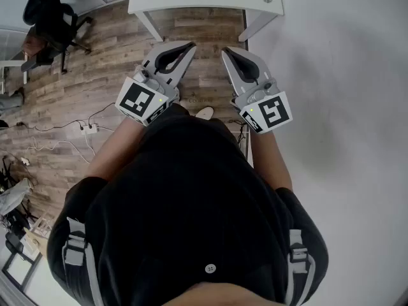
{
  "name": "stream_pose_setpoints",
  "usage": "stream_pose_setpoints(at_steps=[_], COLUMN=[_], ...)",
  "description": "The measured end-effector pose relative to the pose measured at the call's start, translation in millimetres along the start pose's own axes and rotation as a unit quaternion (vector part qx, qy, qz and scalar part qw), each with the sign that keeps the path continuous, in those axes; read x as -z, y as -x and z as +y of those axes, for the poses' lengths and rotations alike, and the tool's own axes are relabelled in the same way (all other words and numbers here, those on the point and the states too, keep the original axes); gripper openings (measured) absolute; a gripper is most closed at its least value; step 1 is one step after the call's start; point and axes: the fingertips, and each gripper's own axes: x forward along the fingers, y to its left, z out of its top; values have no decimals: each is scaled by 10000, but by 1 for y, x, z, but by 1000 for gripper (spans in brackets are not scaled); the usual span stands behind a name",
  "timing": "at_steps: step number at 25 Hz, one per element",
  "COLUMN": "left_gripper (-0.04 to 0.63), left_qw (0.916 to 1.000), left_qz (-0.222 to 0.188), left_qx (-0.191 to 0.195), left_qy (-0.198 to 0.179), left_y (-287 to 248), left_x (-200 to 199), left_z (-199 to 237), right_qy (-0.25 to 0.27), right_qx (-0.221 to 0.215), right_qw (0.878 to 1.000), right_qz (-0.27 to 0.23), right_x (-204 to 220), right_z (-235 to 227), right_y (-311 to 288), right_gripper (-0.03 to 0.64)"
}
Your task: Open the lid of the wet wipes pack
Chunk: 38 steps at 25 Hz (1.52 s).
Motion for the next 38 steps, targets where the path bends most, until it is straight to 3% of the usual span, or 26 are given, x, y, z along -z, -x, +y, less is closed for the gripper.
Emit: stream_pose_setpoints(at_steps=[7,25,35,38], left_gripper=[8,8,8,8], left_qw=[10000,9999,9997,9997], left_qz=[77,112,202,218], left_qx=[-22,21,83,87], left_qy=[48,57,79,96], left_y=[11,11,10,10], left_x=[6,14,20,21], left_z=[-31,-46,-47,-46], right_qy=[-74,33,-25,-79], right_qx=[-55,203,474,496], right_qw=[9998,9998,9989,9987], right_qz=[-192,-61,-22,13], right_x=[-4,5,9,11], right_z=[13,13,-1,-4], right_y=[29,48,49,47], right_gripper=[11,19,262,304])
